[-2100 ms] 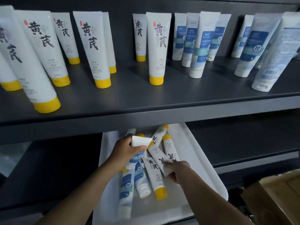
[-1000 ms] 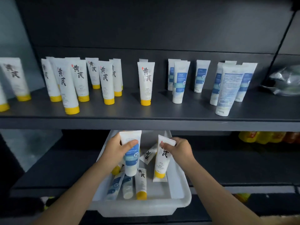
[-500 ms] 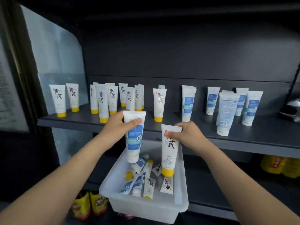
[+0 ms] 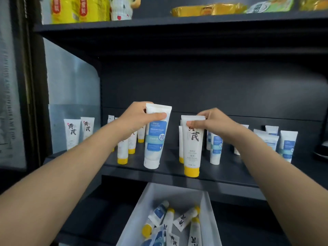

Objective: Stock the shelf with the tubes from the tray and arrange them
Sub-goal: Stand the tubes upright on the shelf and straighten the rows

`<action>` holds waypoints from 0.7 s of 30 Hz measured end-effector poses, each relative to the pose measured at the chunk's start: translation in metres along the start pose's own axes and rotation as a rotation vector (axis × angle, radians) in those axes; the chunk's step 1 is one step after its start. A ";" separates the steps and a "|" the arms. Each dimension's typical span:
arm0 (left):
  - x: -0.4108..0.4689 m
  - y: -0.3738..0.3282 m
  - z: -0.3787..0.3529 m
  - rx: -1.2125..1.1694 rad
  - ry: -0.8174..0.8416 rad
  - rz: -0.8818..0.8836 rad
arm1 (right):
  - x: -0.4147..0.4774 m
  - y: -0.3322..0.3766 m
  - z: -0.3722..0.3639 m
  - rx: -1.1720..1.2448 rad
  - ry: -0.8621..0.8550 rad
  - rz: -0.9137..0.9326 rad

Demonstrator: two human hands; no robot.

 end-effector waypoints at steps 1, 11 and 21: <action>0.009 0.000 0.007 0.001 0.008 -0.005 | 0.010 0.004 0.003 -0.006 -0.009 0.008; 0.116 0.014 0.073 -0.110 0.039 -0.143 | 0.118 0.039 0.039 -0.061 -0.122 -0.013; 0.183 0.039 0.099 -0.182 0.013 -0.208 | 0.201 0.033 0.057 -0.154 -0.231 -0.002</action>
Point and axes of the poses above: each hand's wrist, its own x-axis towards the middle knuckle, its own z-axis out of the back of the hand, y = z × x, the point moved 1 cm from there along x, towards the middle knuckle, and after that the axes turned 11 degrees about y, right-handed, at the moved point
